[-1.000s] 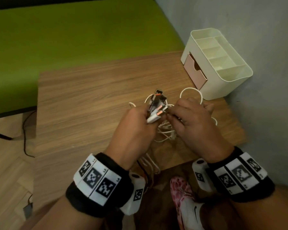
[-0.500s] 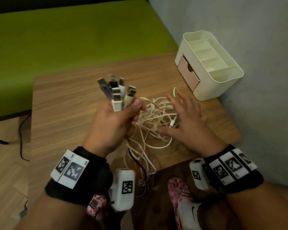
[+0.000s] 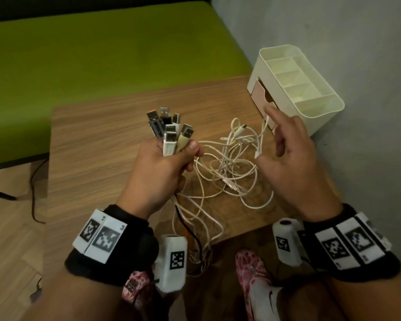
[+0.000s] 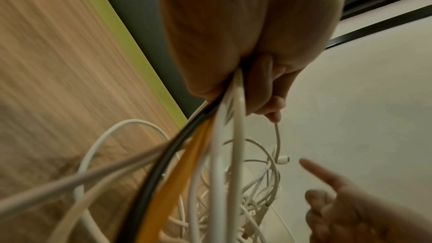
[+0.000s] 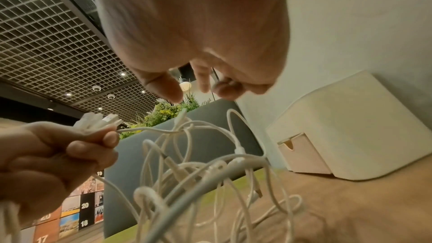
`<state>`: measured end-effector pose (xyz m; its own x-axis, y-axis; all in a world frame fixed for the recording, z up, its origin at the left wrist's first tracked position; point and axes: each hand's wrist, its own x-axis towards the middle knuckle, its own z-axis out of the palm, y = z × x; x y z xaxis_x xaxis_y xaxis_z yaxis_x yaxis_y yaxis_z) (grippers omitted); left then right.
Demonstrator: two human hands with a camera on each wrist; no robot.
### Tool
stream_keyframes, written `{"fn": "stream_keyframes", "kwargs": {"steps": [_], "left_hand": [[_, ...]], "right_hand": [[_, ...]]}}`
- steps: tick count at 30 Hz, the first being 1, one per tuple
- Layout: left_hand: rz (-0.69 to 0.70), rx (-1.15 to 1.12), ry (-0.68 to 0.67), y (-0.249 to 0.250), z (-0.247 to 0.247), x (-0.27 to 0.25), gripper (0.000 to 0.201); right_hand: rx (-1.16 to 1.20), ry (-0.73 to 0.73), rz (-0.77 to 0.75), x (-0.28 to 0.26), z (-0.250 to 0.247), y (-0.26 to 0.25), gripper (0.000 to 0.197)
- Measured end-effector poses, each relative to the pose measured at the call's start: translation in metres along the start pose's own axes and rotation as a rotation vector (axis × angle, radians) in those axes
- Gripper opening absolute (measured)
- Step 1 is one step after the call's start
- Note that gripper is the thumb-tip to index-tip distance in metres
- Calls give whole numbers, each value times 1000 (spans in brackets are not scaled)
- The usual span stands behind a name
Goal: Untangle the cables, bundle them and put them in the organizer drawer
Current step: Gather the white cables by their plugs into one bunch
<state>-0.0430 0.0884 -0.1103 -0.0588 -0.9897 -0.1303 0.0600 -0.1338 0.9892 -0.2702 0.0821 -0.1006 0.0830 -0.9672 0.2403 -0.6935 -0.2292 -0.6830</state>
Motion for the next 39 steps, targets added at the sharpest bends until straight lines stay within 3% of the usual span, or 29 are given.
{"fn": "stream_keyframes", "kwargs": {"steps": [4,8,10,13,16,19,21,24,28,31,33,39], "left_hand": [[-15,5,-83,-1,6,-1,21],[-4,-41,-210,0,7,-6,18],[-15,-41,-214,-1,6,-6,19],[-43,-31,-131,0,3,-4,20],[-67,129,63,-1,0,1,20],[-39,469,166,-8,3,2,16],[14,656,156,-12,11,-2,15],[112,794,32,-16,27,-9,26],[199,653,39,-13,26,-7,24],[190,511,19,-4,18,-6,18],[174,458,-11,2,14,-7,25],[47,218,-49,-2,4,-4,22]], "right_hand": [[101,-79,-197,-4,11,-1,43],[-4,-121,-156,-4,27,16,30],[-95,-81,-138,-3,30,21,28],[-123,93,-199,-3,25,15,25],[-171,183,-305,-7,23,8,16],[-219,86,-365,-10,28,9,14],[-277,-2,-368,-10,34,11,16],[-321,-49,-383,-11,41,10,16],[-134,-42,-340,-8,39,6,20],[13,-37,-186,-5,30,6,23],[70,-1,-82,-4,25,10,20],[-95,37,80,1,24,30,21]]}}
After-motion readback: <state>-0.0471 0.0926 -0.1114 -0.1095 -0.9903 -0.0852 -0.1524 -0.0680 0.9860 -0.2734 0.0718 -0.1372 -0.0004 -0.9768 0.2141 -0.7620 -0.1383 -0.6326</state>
